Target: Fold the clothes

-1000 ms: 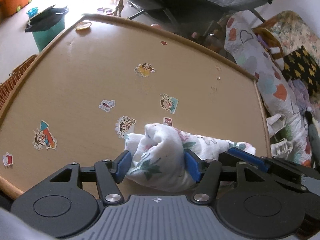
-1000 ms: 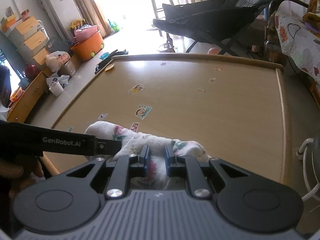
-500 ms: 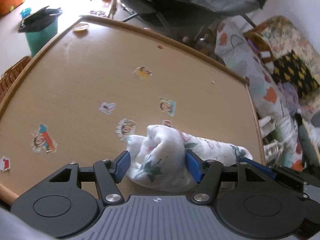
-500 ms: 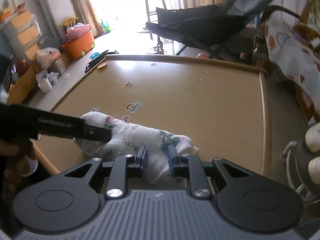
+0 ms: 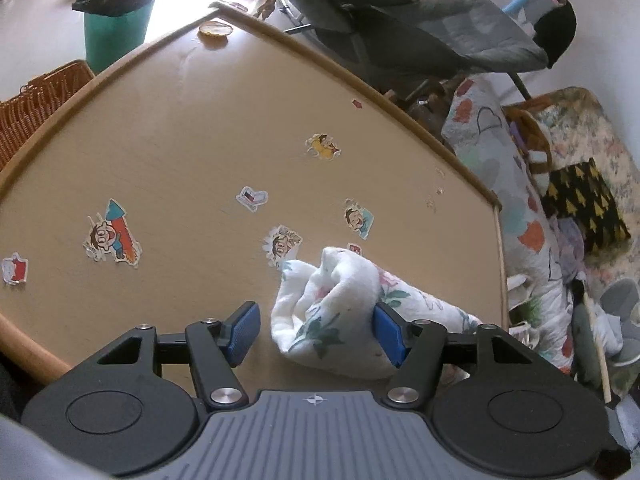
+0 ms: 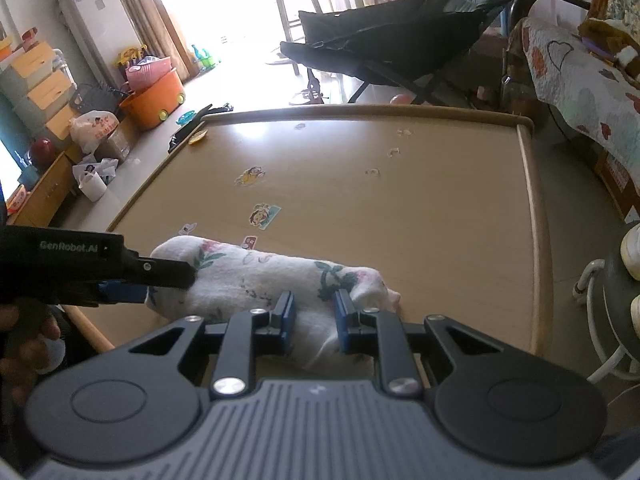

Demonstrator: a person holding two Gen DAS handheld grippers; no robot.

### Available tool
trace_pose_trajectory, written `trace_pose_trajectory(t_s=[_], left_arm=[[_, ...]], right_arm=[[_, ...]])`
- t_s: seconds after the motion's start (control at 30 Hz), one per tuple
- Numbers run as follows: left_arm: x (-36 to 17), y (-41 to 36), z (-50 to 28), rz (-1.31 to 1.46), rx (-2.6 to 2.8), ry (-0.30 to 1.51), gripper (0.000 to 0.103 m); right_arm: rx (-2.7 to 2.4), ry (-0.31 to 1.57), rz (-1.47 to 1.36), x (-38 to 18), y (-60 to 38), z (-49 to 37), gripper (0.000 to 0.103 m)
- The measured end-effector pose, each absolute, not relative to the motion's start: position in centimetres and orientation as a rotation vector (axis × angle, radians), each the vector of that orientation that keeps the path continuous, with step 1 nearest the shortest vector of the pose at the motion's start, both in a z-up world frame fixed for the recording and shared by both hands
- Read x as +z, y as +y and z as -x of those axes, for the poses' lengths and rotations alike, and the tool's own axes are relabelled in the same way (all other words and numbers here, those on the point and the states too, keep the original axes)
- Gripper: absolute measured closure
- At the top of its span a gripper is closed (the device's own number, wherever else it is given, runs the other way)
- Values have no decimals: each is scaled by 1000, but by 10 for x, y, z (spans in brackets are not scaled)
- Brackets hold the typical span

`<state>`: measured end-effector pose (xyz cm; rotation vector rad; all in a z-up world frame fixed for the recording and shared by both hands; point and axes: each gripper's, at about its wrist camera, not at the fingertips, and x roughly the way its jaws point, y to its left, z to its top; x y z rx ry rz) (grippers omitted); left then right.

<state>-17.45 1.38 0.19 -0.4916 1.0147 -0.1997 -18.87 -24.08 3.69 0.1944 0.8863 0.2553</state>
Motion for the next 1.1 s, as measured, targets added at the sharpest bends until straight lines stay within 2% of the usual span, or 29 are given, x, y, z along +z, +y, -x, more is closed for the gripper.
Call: trace_pose_trajectory(t_s=[0.13,0.2,0.27,0.43,0.7,0.93,1.1], left_arm=[[3,-2,175,376,-207,1014,41],[4,-7,174,357,-199,1012,41],[5,-10,173,342,-196,1013,41],[6,-11,169,342,-190,1017,41],[7,-5,167,343,-196,1020,40],[7,-5,164,337,-202,1029,39],[6,-6,160,342,-209,1046,33]], right_arm=[[260,870,-228,39,-244,193,80],[247,871,-240,46,-243,198,75],[225,870,-245,55,-241,203,63],[91,774,-231,80,-243,221,45],[-29,924,-471,34,-264,197,44],[1,938,-454,21,-260,186,44],[24,949,-482,19,-263,184,48]])
